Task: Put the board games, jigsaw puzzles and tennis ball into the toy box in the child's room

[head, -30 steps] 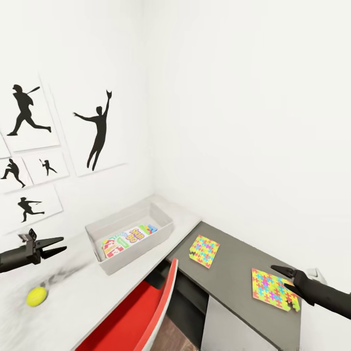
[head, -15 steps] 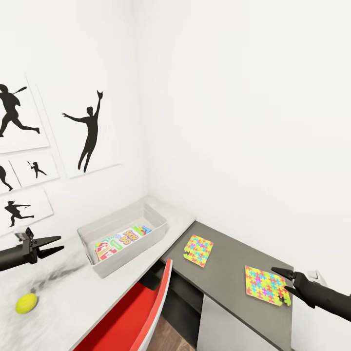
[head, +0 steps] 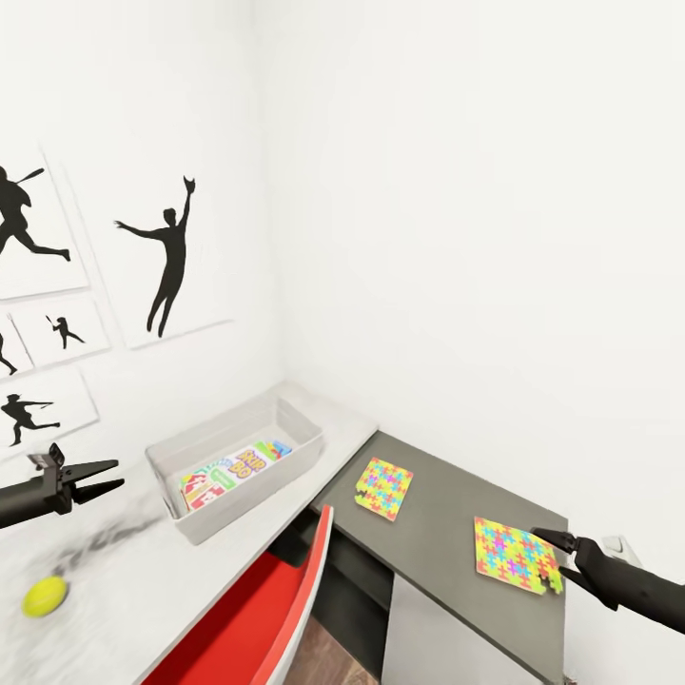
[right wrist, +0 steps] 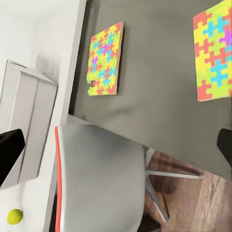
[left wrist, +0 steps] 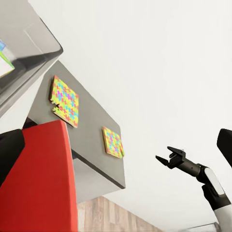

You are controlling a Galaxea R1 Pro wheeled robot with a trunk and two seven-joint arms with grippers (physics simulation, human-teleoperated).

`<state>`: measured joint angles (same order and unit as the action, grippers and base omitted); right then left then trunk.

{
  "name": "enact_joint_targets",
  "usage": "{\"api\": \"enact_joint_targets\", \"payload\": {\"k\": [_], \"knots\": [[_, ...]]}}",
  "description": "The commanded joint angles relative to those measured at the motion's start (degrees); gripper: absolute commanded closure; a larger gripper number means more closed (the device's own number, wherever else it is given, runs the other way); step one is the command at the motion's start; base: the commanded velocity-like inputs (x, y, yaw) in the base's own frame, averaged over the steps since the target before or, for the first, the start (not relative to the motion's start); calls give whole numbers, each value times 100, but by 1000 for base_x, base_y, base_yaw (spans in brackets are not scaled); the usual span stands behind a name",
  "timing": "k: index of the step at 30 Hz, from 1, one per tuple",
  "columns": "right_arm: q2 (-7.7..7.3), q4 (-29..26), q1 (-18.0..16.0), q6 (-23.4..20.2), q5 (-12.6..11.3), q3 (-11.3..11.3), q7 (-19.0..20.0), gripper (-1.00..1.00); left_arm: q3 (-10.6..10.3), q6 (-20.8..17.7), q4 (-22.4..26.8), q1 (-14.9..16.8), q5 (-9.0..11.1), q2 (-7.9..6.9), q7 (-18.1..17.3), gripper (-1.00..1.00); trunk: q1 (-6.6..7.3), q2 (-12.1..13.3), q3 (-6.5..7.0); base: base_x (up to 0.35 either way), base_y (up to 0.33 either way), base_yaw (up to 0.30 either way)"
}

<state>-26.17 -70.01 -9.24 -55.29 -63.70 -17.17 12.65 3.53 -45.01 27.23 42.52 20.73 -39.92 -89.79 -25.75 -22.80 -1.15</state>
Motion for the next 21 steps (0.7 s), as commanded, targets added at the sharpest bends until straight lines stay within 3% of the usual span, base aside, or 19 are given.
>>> {"api": "enact_joint_targets", "payload": {"k": [1,21], "knots": [[3,5,-7,-26,60,-7,60,-100,-1,-60,2,2,1,-4,-21,-100,-4,-12,-12,0,0,-219],[13,57,-7,-26,65,20,54,-100,-2,-60,2,2,-8,2,-21,-100,-4,-12,-12,0,0,-273]]}}
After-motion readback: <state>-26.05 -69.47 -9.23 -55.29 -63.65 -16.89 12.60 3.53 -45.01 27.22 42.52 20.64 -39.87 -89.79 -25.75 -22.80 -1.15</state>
